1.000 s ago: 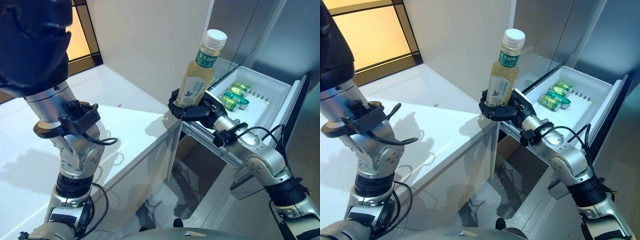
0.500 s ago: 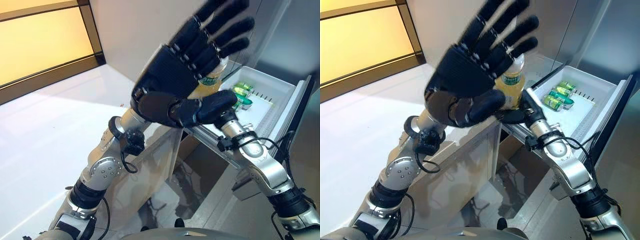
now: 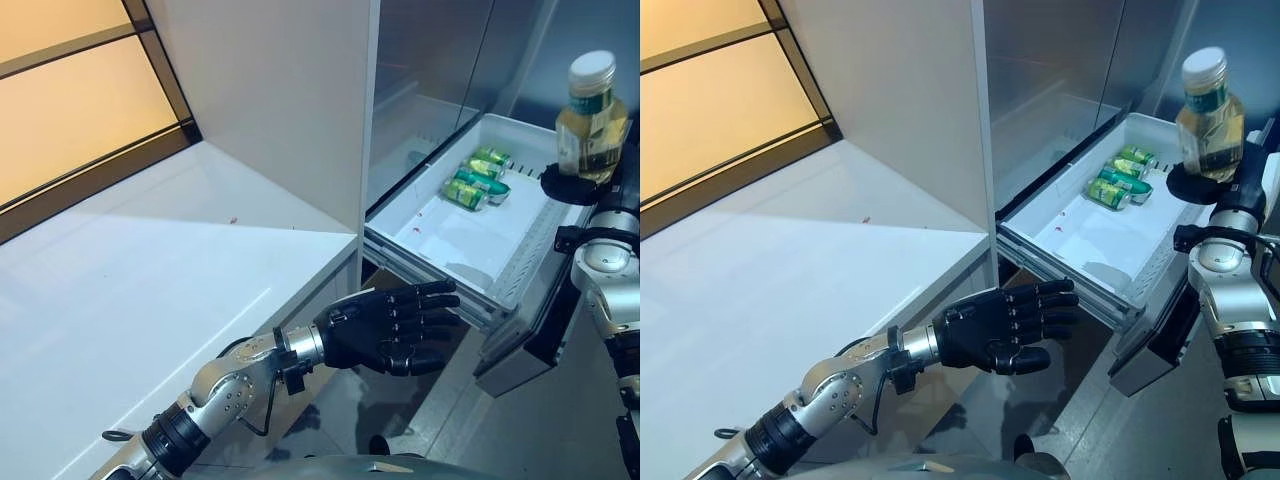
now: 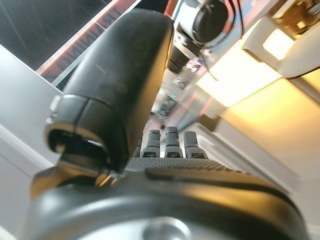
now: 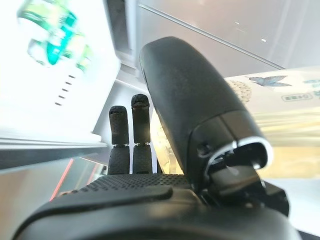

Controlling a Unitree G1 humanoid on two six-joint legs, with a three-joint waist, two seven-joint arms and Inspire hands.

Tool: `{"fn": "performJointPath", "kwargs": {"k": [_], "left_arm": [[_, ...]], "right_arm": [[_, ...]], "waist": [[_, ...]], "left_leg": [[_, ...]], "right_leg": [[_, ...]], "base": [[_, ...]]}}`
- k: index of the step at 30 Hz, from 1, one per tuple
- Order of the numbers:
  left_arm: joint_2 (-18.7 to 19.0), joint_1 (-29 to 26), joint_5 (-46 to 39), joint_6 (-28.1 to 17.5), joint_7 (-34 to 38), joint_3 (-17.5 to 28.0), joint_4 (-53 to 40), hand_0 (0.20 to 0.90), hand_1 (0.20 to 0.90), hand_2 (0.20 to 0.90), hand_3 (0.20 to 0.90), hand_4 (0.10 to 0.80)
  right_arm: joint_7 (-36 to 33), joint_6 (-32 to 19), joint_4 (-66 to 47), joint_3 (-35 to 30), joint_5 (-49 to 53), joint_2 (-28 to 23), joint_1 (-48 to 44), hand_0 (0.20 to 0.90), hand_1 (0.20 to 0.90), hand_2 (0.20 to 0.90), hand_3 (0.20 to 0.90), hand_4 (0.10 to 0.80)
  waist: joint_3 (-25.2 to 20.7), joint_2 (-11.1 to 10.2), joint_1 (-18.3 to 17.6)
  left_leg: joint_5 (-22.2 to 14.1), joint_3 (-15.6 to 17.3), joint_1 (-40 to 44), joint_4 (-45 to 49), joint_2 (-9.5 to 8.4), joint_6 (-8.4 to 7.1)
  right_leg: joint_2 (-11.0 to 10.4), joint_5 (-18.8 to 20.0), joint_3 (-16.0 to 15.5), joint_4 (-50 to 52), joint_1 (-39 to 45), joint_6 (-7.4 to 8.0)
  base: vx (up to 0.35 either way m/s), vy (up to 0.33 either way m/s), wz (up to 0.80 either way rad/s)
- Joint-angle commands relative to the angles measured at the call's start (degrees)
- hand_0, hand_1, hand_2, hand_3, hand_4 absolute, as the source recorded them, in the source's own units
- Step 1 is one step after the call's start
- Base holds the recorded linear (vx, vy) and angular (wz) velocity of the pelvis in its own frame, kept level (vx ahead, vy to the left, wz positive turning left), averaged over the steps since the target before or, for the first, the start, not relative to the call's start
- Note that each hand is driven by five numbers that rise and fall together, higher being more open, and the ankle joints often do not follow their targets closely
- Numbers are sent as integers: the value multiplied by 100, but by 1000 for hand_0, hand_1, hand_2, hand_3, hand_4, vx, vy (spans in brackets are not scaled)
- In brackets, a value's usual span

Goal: Put drinks into fridge and close the fridge

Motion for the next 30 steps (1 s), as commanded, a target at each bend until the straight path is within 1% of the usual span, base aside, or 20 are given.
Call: {"fn": "performJointPath", "kwargs": {"k": [1,3,4,5,6,7,10,11,12,13,15,17,19,20,21,22,25,26,29,30], "left_arm": [[-233,-377,-296,-562,-292,-23,-514,900,900,900,900,800],[-239,-385,-343,-460,-236,-29,-483,900,900,900,900,800],[-223,-354,-400,-294,-182,-50,-448,900,900,900,900,800],[-223,-354,-400,-293,-181,-49,-449,900,900,900,900,800],[-188,-276,-425,-56,-116,-87,-314,900,900,900,900,800],[-187,-264,-419,-7,-82,-97,-286,900,900,900,900,800],[-83,-39,106,254,352,-350,317,900,900,900,900,800],[-82,-33,123,280,382,-358,345,900,900,900,900,800],[-51,24,364,389,369,-423,644,900,900,900,900,800],[13,168,894,141,411,-540,1159,900,900,900,900,800],[35,220,1241,64,446,-572,1541,900,900,900,900,800],[-5,294,1746,-266,623,-556,2316,900,900,900,900,800],[-77,375,2292,-618,784,-464,3128,900,900,900,900,800],[-89,399,2428,-649,809,-426,3254,900,900,900,900,800],[-137,480,2726,-888,998,-339,3778,900,900,900,900,800],[-159,498,2765,-911,1021,-302,3912,900,900,900,900,800],[-369,611,3426,-1246,1181,-26,4700,900,900,900,900,800],[-383,617,3468,-1269,1199,-11,4750,900,900,900,900,800],[-514,665,3857,-1571,1369,235,5404,900,900,900,900,800],[-579,661,4063,-1759,1446,382,5732,900,900,900,900,800]], "right_arm": [[-36,-994,-229,-79,-472,-457,-1608,300,300,300,200,100],[21,-1020,-154,-67,-473,-478,-1644,300,300,300,200,100],[51,-1060,-68,-28,-463,-497,-1693,300,300,300,200,100],[52,-1062,-65,-24,-462,-498,-1697,300,300,300,200,100],[166,-1140,131,43,-397,-566,-1831,300,300,300,200,100],[175,-1151,156,59,-396,-572,-1854,300,300,300,200,100],[328,-1239,457,304,-358,-696,-2207,300,300,300,200,100],[340,-1243,474,325,-352,-705,-2234,300,300,300,200,100],[459,-1223,568,412,-321,-736,-2337,300,300,300,200,100],[753,-1108,778,572,-198,-784,-2531,300,300,300,200,100],[1096,-906,945,711,-44,-797,-2661,300,300,300,200,100],[1666,-382,1309,981,-33,-773,-2767,300,300,300,200,100],[2106,-42,1639,1309,-93,-761,-2888,300,300,300,200,100],[2157,-44,1720,1358,-120,-768,-2887,300,300,300,200,100],[2361,61,1931,1438,-192,-715,-2899,300,300,300,200,100],[2408,79,1985,1446,-215,-700,-2904,300,300,300,200,100],[2691,286,2299,1454,-553,-523,-2862,300,300,300,200,100],[2697,292,2323,1457,-579,-504,-2857,300,300,300,200,100],[2832,342,2710,1439,-965,-327,-2812,300,300,300,200,100],[2851,374,2872,1445,-1234,-229,-2762,300,300,300,200,100]], "waist": [[-496,-509,228],[-496,-507,231],[-494,-502,246],[-493,-502,244],[-494,-491,274],[-494,-489,277],[-505,-488,339],[-505,-485,339],[-512,-489,363],[-522,-501,406],[-524,-507,436],[-508,-533,484],[-492,-576,521],[-490,-582,531],[-464,-608,569],[-457,-614,577],[-384,-648,641],[-380,-649,645],[-306,-636,695],[-266,-630,725]], "left_leg": [[-173,-32,-81,38,76,-25],[-171,-47,-77,38,71,-33],[-175,-65,-67,38,66,-35],[-175,-66,-67,38,66,-35],[-170,-88,-62,38,61,-43],[-169,-91,-61,38,60,-43],[-171,-119,-49,38,55,-43],[-171,-120,-49,38,54,-44],[-174,-131,-47,38,49,-42],[-170,-145,-48,38,48,-44],[-167,-151,-54,38,50,-51],[-209,-175,-33,38,56,-62],[-182,-164,-54,38,72,-73],[-180,-164,-57,38,77,-75],[-160,-155,-71,38,96,-88],[-157,-152,-74,38,100,-91],[-131,-147,-82,38,140,-114],[-130,-148,-82,38,142,-114],[-104,-166,-87,38,181,-129],[-86,-167,-93,38,202,-138]], "right_leg": [[-39,-172,74,84,268,307],[-40,-173,60,80,277,307],[-41,-179,41,77,288,304],[-41,-179,40,77,289,304],[-45,-186,7,85,292,301],[-45,-187,2,86,292,300],[-48,-205,-45,88,302,300],[-48,-205,-47,87,302,300],[-46,-210,-57,82,307,301],[-47,-210,-68,77,306,303],[-48,-212,-83,77,301,303],[-49,-247,-95,67,333,304],[-42,-242,-116,64,324,292],[-39,-243,-124,63,323,286],[-31,-233,-143,64,313,275],[-29,-232,-146,64,312,272],[-1,-218,-154,57,308,242],[2,-217,-152,56,308,239],[35,-220,-124,54,298,218],[43,-222,-127,58,292,209]], "base": [[22,-15,15],[18,-11,12],[11,-7,4],[18,-12,8],[11,-7,7],[18,-13,10],[20,-24,9],[18,-29,6],[17,-48,6],[18,-62,7],[5,-51,6],[27,-67,6],[21,-89,5],[15,-119,5],[12,-89,3],[18,-127,4],[22,-105,4],[22,-98,8],[8,-109,6],[-6,-121,5]]}}
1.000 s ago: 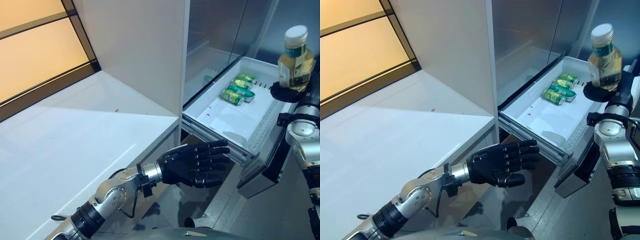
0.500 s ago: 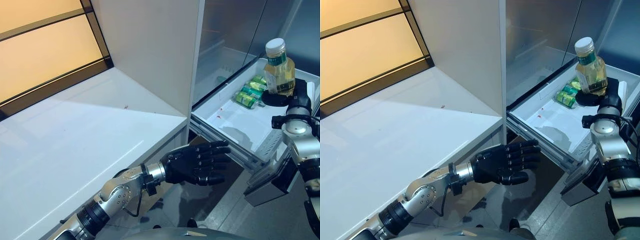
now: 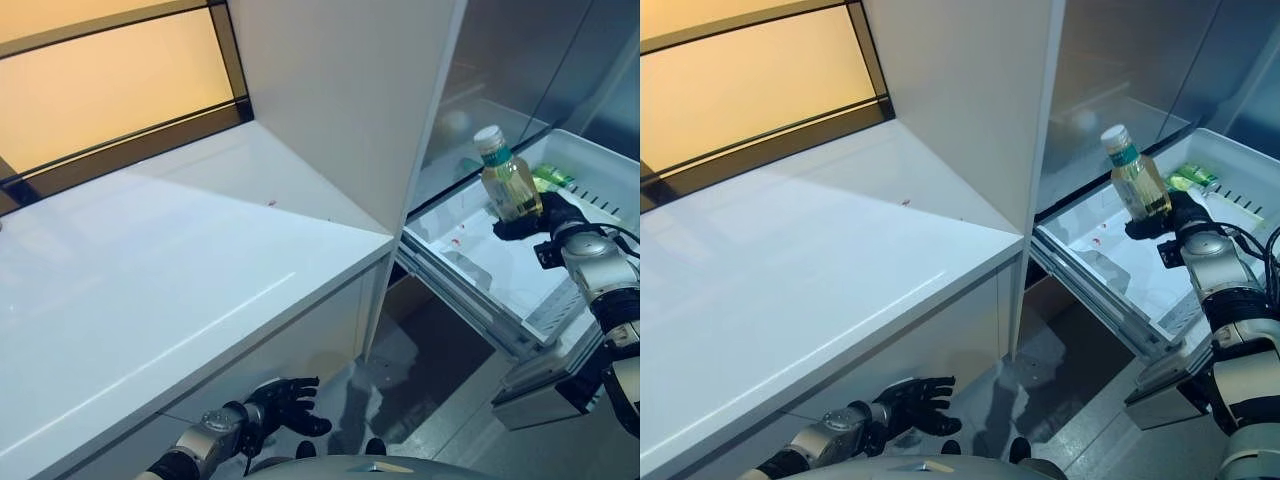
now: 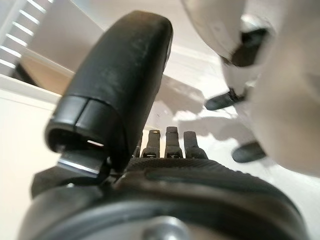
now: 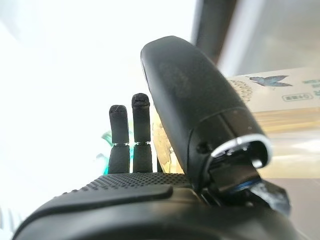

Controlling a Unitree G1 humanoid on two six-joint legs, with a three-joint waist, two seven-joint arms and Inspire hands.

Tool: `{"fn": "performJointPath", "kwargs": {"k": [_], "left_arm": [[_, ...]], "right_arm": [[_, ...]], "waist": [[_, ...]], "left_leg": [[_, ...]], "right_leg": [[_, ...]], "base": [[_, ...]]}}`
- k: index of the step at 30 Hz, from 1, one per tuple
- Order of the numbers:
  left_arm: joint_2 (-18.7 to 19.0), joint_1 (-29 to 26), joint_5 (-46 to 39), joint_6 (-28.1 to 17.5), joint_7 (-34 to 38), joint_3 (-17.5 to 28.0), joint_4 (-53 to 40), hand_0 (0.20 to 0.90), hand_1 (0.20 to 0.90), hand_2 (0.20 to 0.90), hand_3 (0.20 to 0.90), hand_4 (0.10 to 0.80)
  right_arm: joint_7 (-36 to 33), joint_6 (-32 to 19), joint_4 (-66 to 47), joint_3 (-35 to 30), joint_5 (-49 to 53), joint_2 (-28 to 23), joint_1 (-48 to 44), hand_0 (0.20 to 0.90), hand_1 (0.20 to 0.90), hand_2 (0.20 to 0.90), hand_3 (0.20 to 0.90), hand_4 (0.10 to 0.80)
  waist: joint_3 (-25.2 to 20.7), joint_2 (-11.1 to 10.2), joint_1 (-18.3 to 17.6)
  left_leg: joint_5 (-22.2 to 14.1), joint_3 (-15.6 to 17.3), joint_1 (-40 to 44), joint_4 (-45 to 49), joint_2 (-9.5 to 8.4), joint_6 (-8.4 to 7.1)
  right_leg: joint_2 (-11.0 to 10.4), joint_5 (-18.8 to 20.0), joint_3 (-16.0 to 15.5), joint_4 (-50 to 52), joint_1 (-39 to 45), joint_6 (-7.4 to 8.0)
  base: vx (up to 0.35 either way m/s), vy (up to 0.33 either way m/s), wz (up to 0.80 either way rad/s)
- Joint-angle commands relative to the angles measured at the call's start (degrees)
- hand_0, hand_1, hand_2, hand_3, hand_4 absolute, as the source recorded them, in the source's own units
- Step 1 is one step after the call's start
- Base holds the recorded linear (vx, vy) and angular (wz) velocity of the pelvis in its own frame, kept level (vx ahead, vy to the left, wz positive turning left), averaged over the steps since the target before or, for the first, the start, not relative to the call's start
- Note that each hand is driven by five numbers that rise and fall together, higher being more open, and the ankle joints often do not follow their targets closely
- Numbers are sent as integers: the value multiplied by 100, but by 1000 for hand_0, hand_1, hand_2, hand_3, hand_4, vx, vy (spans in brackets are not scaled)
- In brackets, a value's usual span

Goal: Put drinks into fridge and close the fridge

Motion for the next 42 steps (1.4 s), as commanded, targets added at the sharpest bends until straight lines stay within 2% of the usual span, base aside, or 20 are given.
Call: {"fn": "performJointPath", "kwargs": {"k": [1,6,10,12,15,16,17,23,25,26,29,30,32,33,36,37,39,40,42], "left_arm": [[-157,-162,631,-869,213,290,514,900,900,900,900,800],[-163,-204,1059,-1052,498,745,1331,900,900,900,900,800],[-114,-186,1166,-1025,643,987,1647,900,900,900,900,800],[-95,-216,1073,-997,696,1096,1735,900,900,900,900,800],[-109,-276,876,-1008,720,1291,1788,900,900,900,900,800],[-126,-277,864,-997,722,1343,1739,900,900,900,900,800],[-133,-261,879,-1017,698,1377,1707,900,900,900,900,800],[-104,-111,1002,-1027,590,1359,1359,900,900,900,900,800],[-119,-97,1025,-994,570,1361,1305,900,900,900,900,800],[-136,-93,1034,-949,561,1361,1279,900,900,900,900,800],[-159,-42,1093,-934,535,1415,1279,900,900,900,900,800],[-207,35,1124,-940,576,1435,1281,900,900,900,900,800],[-239,70,1128,-962,613,1430,1320,900,900,900,900,800],[-265,97,1149,-989,622,1437,1367,900,900,900,900,800],[-362,131,1132,-1171,669,1388,1624,900,900,900,900,800],[-383,132,1119,-1204,677,1378,1674,900,900,900,900,800],[-452,126,1098,-1306,708,1329,1839,900,900,900,900,800],[-462,127,1090,-1315,719,1322,1853,900,900,900,900,800],[-501,115,1068,-1350,758,1264,1911,900,900,900,900,800]], "right_arm": [[-174,-534,96,-59,-730,-177,-1054,300,300,300,200,100],[148,-353,575,254,-1894,-17,-802,300,300,300,200,100],[1199,126,1159,600,-2577,34,-706,300,300,300,200,100],[1575,51,1595,829,-3021,77,-743,300,300,300,200,100],[1747,19,1972,1109,-3269,144,-876,300,300,300,200,100],[1712,105,2013,1162,-3120,162,-903,356,356,356,266,166],[1692,157,2026,1141,-3056,182,-906,900,900,900,900,800],[1508,139,1833,842,-2723,228,-673,900,900,900,900,800],[1352,120,1553,662,-2046,237,-642,900,900,900,900,800],[952,128,1108,371,-1223,282,-593,900,900,900,900,800],[272,110,307,-183,-335,363,-410,900,900,900,900,800],[-351,-154,-397,-611,314,446,-151,900,900,900,900,800],[-590,-290,-759,-869,572,492,-9,900,900,900,900,800],[-934,-697,-1033,-1083,773,530,94,900,900,900,900,800],[-1803,-1653,-1949,-1661,740,621,380,900,900,900,900,800],[-1999,-1792,-2072,-1771,703,634,427,900,900,900,900,800],[-2776,-2406,-2377,-2204,441,642,689,900,900,900,900,800],[-2813,-2399,-2419,-2263,438,643,732,900,900,900,900,800],[-3312,-2632,-2471,-2497,325,629,911,900,900,900,900,800]], "waist": [[-440,-411,117],[-298,-373,182],[-172,-330,237],[-85,-306,288],[35,-274,353],[70,-266,381],[89,-258,398],[67,-222,406],[32,-216,369],[3,-214,310],[-35,-215,217],[-59,-220,115],[-76,-225,55],[-90,-226,3],[-137,-224,-142],[-152,-222,-176],[-229,-230,-274],[-240,-231,-285],[-290,-239,-331]], "left_leg": [[-186,205,-71,9,150,-76],[-108,186,-109,9,224,-109],[-63,146,-217,87,278,-157],[-33,111,-303,133,298,-179],[-12,35,-424,206,306,-199],[-7,4,-463,231,306,-207],[0,-22,-487,248,304,-215],[-10,-64,-505,261,282,-232],[-15,-43,-466,237,283,-238],[-26,-13,-418,220,289,-242],[-56,56,-337,187,304,-241],[-83,128,-269,149,316,-237],[-102,186,-233,131,324,-235],[-118,235,-211,123,331,-238],[-169,367,-143,116,344,-222],[-180,392,-134,117,344,-218],[-229,483,-86,108,336,-198],[-236,493,-81,108,333,-195],[-272,533,-68,121,317,-180]], "right_leg": [[-4,-138,220,62,183,242],[32,-165,210,90,142,210],[60,-177,200,115,69,178],[67,-170,186,129,14,157],[72,-179,152,144,-45,130],[67,-180,134,145,-57,123],[66,-183,121,152,-66,116],[62,-199,79,157,-70,119],[65,-199,89,148,-54,122],[68,-205,120,148,-32,121],[83,-228,167,153,0,118],[95,-244,202,154,16,122],[98,-250,228,151,24,127],[96,-257,242,148,28,133],[100,-271,311,142,48,153],[98,-273,327,138,50,159],[90,-278,379,128,60,184],[89,-279,388,125,61,188],[79,-276,429,122,62,205]], "base": [[-9,-121,3],[-16,-117,0],[-38,-92,-1],[-92,-84,3],[-99,-62,2],[-71,-55,3],[-58,-50,3],[-15,-16,2],[15,21,-1],[32,37,-2],[31,44,-6],[29,60,-12],[9,49,-13],[-15,50,-22],[-21,77,-22],[-14,103,-21],[-6,88,-14],[-1,63,-5],[6,70,-3]]}}
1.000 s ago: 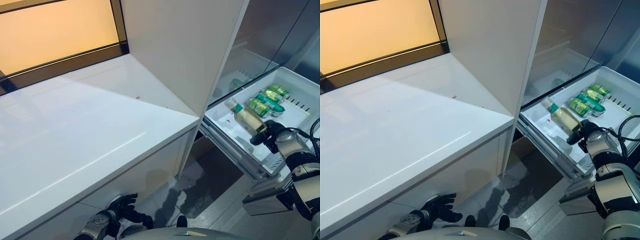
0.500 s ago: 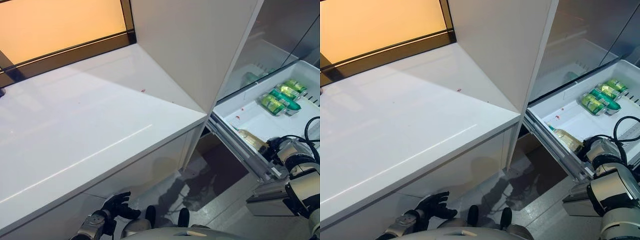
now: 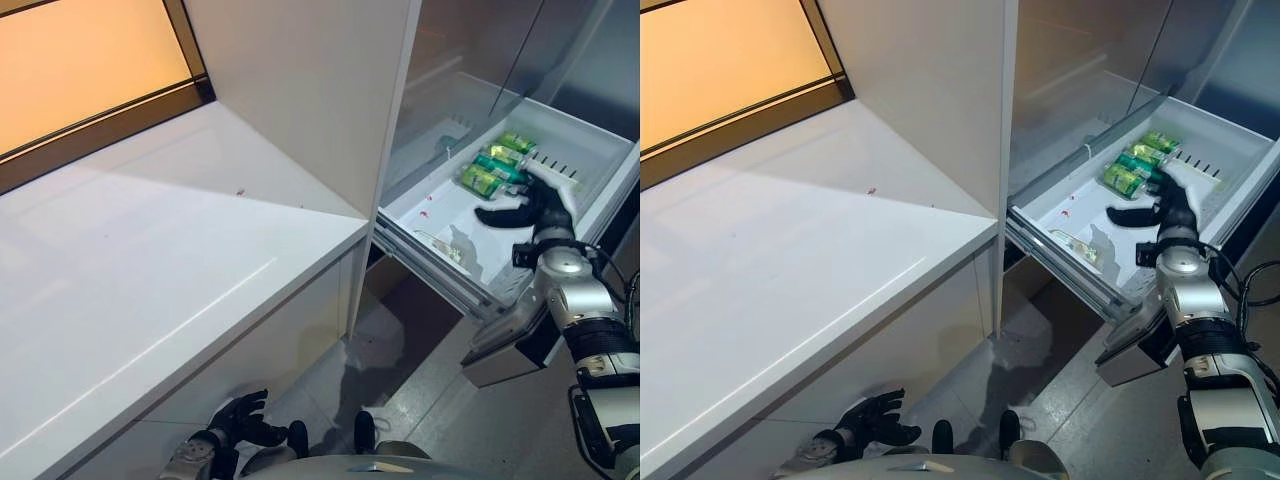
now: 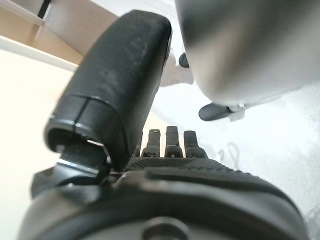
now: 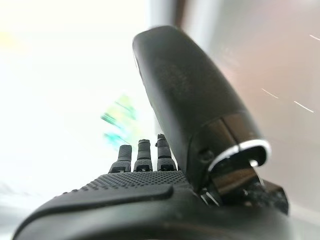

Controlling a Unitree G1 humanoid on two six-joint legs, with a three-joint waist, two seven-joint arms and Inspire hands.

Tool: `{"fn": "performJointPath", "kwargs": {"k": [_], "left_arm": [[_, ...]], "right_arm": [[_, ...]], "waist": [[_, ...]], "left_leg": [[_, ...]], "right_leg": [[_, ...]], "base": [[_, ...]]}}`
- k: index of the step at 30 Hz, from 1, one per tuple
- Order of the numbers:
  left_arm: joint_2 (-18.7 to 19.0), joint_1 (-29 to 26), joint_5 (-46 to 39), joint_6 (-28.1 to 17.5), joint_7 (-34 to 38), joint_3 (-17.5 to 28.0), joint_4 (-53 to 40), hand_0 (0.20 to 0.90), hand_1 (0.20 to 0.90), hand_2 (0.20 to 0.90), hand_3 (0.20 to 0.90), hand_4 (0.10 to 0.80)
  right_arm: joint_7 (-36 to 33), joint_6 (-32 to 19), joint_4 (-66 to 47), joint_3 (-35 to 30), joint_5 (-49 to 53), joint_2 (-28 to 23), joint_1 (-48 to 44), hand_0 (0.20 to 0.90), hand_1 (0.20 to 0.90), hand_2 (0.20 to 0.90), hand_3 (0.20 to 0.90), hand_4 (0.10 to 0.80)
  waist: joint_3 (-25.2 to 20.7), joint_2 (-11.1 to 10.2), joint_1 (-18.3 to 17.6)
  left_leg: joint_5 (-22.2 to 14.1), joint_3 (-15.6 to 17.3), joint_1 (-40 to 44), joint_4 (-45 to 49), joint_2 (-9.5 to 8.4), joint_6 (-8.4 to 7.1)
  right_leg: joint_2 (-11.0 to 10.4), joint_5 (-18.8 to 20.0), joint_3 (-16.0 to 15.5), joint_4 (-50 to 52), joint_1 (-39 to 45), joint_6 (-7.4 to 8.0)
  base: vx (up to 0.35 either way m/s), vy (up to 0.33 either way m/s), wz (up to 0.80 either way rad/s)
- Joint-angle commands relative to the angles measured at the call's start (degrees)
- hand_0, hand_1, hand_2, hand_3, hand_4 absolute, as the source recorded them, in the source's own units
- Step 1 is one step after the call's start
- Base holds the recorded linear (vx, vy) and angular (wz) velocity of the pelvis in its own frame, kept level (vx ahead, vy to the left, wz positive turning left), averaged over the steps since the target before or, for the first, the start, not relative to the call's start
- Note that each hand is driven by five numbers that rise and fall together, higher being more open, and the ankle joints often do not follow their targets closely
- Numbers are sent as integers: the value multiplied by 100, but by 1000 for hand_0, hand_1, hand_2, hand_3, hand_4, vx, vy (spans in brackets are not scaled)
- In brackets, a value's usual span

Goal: Put drinks into fridge and close the fridge

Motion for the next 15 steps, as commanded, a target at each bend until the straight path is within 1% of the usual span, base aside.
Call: {"fn": "performJointPath", "kwargs": {"k": [1,2,3,4,8,10,15], "left_arm": [[61,-113,66,-351,93,-301,343,900,900,900,900,800],[50,-127,63,-320,110,-350,338,900,900,900,900,800],[47,-130,42,-317,126,-376,337,900,900,900,900,800],[49,-139,25,-302,135,-435,321,900,900,900,900,800],[58,-155,41,-234,115,-476,276,900,900,900,900,800],[62,-142,70,-196,118,-499,250,900,900,900,900,800],[94,-77,66,-174,128,-519,233,900,900,900,900,800]], "right_arm": [[-1226,-1164,-209,-590,-268,-294,-83,900,900,900,900,800],[-1488,-1298,-76,-764,-267,-353,81,900,900,900,900,800],[-1554,-1332,-58,-799,-269,-364,128,900,900,900,900,800],[-1813,-1415,-1,-915,-189,-372,298,900,900,900,900,800],[-1947,-1502,225,-1145,30,-323,642,900,900,900,900,800],[-1869,-1574,440,-1317,278,-241,906,900,900,900,900,800],[-1351,-1745,909,-1562,1316,-8,1361,900,900,900,900,800]], "waist": [[-652,-260,-64],[-685,-266,-100],[-689,-267,-108],[-700,-277,-131],[-732,-280,-172],[-736,-272,-194],[-664,-259,-182]], "left_leg": [[-326,206,-19,129,175,-79],[-358,229,5,142,155,-64],[-364,235,10,145,150,-59],[-335,251,-8,164,130,-42],[-348,268,19,136,100,-11],[-351,270,49,93,76,5],[-400,233,37,160,-7,69]], "right_leg": [[-62,-353,153,145,240,319],[-78,-356,190,152,256,331],[-82,-356,203,154,261,334],[-100,-317,242,177,235,337],[-126,-294,299,187,232,357],[-143,-272,323,182,232,378],[-210,-260,363,286,187,401]], "base": [[25,105,-10],[25,96,-11],[2,98,-17],[-2,69,-19],[24,67,-13],[44,58,-8],[56,34,-8]]}}
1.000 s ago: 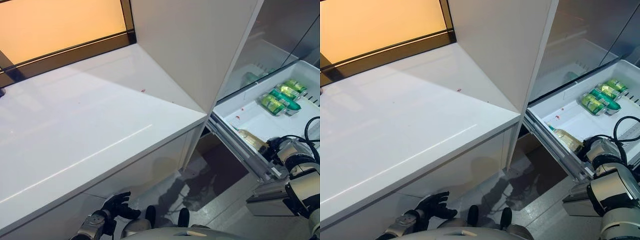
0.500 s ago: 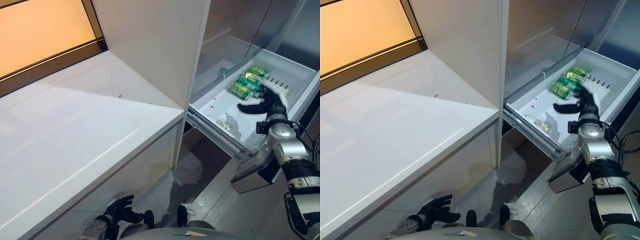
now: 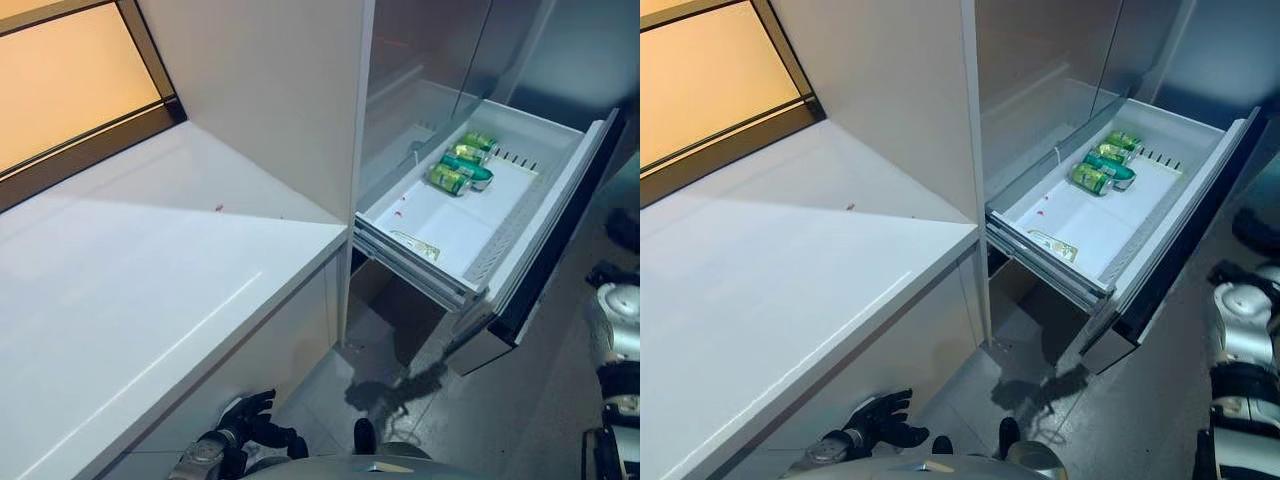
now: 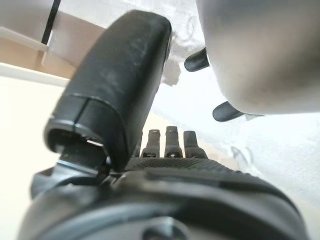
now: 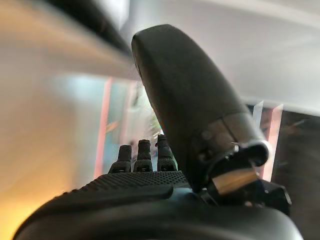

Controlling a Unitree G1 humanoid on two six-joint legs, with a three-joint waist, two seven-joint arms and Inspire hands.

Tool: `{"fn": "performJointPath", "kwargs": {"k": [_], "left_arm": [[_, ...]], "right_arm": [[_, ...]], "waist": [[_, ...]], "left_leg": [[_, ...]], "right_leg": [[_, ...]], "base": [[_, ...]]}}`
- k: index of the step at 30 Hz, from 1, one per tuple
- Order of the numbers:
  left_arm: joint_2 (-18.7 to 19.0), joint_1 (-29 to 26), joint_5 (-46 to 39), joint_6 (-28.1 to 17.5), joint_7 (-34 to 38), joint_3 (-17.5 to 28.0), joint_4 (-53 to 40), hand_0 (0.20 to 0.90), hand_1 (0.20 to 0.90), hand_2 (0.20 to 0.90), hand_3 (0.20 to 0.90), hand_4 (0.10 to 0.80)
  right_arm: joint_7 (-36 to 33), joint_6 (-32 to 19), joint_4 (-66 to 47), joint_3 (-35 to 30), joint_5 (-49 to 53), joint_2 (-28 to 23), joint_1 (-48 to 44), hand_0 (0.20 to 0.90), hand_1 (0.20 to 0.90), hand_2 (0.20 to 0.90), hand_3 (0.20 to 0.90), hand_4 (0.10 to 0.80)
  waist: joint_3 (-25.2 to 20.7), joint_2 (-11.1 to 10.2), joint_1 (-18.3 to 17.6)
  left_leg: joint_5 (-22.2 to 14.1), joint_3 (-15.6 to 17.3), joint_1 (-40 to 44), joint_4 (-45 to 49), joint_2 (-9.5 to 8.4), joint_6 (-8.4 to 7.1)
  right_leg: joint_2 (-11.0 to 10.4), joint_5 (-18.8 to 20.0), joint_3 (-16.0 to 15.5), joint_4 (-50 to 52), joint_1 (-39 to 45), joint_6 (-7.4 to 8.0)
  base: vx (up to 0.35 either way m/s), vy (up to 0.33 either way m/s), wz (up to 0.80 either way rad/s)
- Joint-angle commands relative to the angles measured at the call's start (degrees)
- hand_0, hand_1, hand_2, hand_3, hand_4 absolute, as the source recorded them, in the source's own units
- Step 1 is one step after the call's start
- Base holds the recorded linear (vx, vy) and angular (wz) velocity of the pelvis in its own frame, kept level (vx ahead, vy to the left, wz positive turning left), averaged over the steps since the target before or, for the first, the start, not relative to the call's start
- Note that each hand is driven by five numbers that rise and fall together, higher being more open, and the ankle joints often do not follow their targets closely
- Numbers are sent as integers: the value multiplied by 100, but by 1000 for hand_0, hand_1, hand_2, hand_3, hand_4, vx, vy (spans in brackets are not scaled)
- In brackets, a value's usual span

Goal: Put drinks into fridge and close the fridge

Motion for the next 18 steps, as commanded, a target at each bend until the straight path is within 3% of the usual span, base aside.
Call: {"fn": "performJointPath", "kwargs": {"k": [1,4,10,14,18], "left_arm": [[112,-48,55,-149,7,-262,244,900,900,900,900,800],[117,-9,53,-155,21,-254,256,900,900,900,900,800],[173,-380,-190,-289,173,-263,303,900,900,900,900,800],[171,-895,-335,-286,462,-199,182,900,900,900,900,800],[110,-1044,-300,-249,618,-275,58,900,900,900,900,800]], "right_arm": [[590,-859,115,-274,874,-34,-114,900,900,900,900,800],[917,-953,235,-320,1496,87,-27,900,900,900,900,800],[2337,-1423,404,-440,4730,580,-492,900,900,900,900,800],[2342,-1635,249,-293,4720,778,-1082,900,900,900,900,800],[2170,-1677,84,-36,3704,755,-1280,900,900,900,900,800]], "waist": [[-484,-290,139],[-379,-285,178],[414,-280,296],[1120,-297,286],[1286,-295,242]], "left_leg": [[-264,-67,-280,275,-22,47],[-390,-160,-354,500,-95,85],[-672,-368,-1276,1615,-375,230],[-882,-298,-2286,2612,-449,371],[-1013,-251,-2829,3120,-467,401]], "right_leg": [[-244,-274,74,326,1,395],[-275,-334,111,440,-14,386],[-376,-379,204,1139,-709,303],[-413,-386,240,1916,-1682,245],[-394,-448,259,2353,-2240,222]], "base": [[51,13,-4],[86,14,-2],[-138,7,-1],[-314,-7,-3],[-135,51,-16]]}}
